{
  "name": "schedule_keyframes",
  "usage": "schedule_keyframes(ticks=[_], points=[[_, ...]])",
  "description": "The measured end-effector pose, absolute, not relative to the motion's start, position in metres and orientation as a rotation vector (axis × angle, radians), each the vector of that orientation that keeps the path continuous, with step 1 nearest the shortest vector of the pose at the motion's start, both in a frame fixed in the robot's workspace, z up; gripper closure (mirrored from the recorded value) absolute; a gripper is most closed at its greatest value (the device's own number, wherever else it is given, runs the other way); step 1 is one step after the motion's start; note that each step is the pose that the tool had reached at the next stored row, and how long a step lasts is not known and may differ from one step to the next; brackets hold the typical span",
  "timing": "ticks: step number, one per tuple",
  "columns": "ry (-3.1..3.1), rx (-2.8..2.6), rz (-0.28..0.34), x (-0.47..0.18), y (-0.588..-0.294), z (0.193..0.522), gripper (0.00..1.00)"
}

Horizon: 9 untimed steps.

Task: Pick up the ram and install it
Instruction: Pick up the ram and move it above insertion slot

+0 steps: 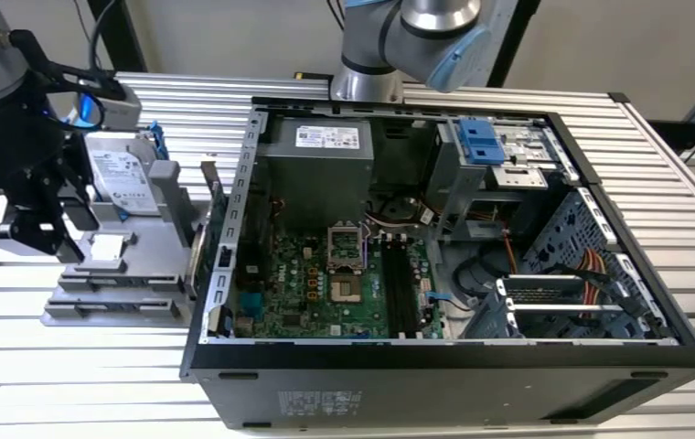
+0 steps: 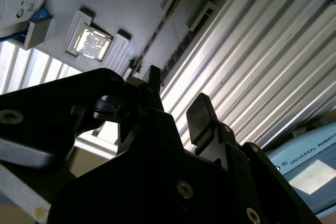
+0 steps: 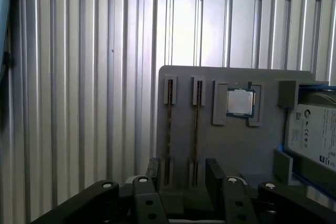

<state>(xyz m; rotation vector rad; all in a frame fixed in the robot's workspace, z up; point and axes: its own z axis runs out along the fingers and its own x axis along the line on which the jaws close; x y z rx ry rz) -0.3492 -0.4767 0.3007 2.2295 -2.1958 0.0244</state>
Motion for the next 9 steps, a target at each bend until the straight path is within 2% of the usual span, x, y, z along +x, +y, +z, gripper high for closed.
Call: schedule_keyframes(ticks=[9], points=[[-2.196,2.229,0.024,-0.3492,-0.4767,0.2935,0.0]])
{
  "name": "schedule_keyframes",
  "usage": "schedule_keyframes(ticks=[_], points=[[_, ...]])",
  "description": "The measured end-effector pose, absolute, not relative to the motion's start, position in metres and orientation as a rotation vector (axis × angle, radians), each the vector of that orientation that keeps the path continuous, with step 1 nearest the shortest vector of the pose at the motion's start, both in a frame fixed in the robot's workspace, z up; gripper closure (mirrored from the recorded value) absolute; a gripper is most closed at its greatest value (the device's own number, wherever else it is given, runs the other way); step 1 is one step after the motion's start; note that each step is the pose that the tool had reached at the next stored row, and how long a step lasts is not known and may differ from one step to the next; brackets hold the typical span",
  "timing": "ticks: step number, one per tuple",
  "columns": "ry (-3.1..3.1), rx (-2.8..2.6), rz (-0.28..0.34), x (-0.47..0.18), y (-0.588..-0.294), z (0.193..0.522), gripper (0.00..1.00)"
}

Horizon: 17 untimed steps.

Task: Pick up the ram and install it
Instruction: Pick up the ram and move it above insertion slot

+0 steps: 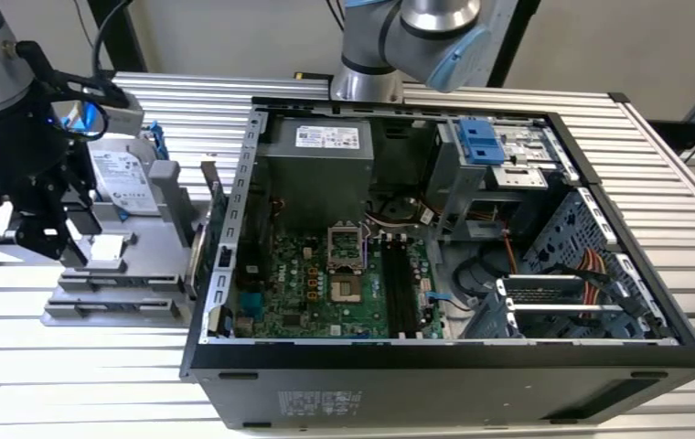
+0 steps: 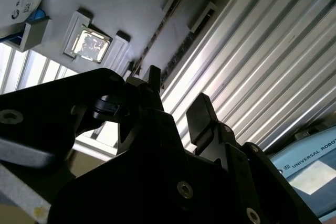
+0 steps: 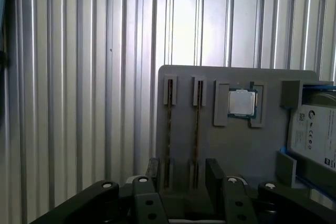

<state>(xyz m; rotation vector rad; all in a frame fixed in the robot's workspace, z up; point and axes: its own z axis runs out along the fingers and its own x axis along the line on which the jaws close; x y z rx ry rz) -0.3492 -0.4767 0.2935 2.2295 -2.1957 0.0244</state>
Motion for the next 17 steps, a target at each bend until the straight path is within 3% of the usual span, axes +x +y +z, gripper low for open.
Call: schedule_keyframes(ticks=[17], points=[[-2.196,2.229,0.024,-0.349,-0.477,0.282,0.0]])
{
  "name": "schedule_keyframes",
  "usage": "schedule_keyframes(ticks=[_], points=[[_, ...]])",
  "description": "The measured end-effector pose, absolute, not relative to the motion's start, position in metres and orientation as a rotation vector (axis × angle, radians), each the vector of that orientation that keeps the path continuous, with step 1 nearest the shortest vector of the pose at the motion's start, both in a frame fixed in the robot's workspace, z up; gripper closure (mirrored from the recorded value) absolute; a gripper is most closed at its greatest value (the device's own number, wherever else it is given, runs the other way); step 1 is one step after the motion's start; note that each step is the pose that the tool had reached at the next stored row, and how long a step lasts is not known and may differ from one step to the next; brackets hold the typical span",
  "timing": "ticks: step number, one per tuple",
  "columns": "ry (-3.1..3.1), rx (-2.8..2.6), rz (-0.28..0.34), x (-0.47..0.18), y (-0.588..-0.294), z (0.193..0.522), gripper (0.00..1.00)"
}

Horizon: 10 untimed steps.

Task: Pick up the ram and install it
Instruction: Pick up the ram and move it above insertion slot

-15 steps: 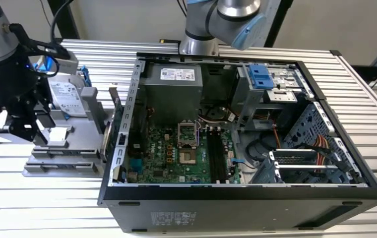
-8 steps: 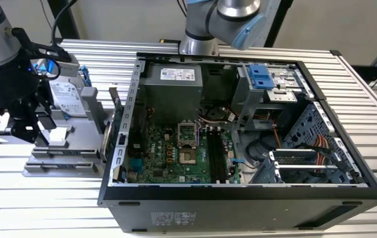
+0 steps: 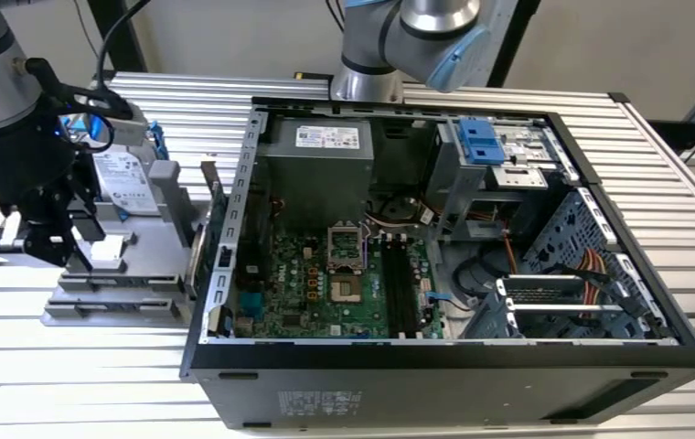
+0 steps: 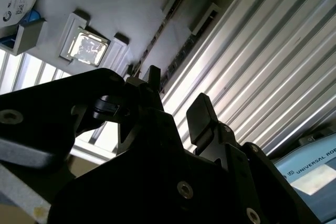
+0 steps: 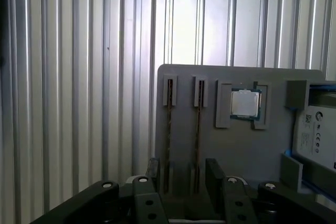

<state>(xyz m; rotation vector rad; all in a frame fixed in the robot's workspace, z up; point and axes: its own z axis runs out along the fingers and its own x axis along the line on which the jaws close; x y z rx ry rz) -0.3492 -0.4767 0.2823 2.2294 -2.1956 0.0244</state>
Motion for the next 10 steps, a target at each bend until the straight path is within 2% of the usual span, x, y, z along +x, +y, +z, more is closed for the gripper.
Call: schedule_keyframes(ticks=[10], points=[[-2.196,2.229,0.024,-0.3492,-0.4767,0.28,0.0]])
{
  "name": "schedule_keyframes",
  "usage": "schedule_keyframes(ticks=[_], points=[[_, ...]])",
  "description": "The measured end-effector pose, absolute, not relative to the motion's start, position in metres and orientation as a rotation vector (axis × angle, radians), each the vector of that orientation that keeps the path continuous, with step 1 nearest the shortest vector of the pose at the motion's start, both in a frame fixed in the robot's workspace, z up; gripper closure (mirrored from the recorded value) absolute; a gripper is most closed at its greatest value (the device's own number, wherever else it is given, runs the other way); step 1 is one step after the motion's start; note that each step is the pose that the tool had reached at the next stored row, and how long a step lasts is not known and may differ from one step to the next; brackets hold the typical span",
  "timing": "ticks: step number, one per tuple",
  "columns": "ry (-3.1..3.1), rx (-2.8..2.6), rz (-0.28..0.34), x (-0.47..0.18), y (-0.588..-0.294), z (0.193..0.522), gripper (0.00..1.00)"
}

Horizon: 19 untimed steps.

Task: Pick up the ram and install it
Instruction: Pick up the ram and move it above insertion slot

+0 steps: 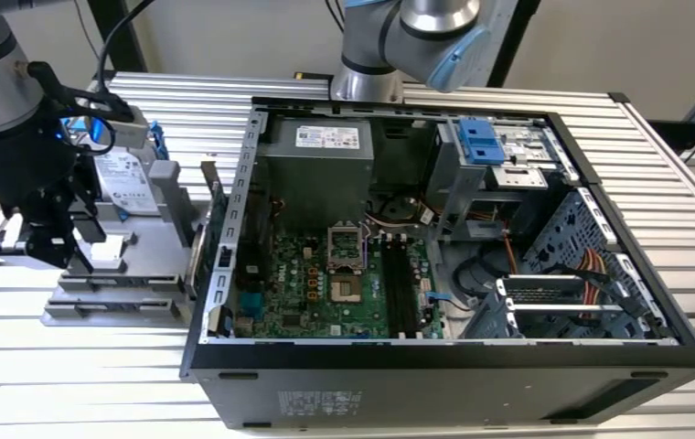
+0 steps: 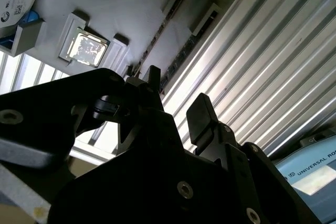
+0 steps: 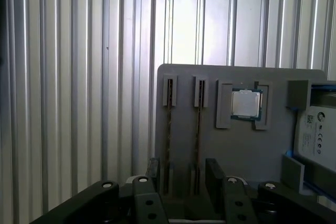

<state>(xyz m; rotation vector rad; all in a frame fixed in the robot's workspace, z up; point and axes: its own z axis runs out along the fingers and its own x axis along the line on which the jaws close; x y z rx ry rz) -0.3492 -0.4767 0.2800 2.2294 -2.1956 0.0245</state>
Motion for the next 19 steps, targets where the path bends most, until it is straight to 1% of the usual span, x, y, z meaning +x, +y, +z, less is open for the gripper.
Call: schedule_keyframes(ticks=[19], points=[[-2.196,2.23,0.023,-0.3492,-0.4767,0.2757,0.0]])
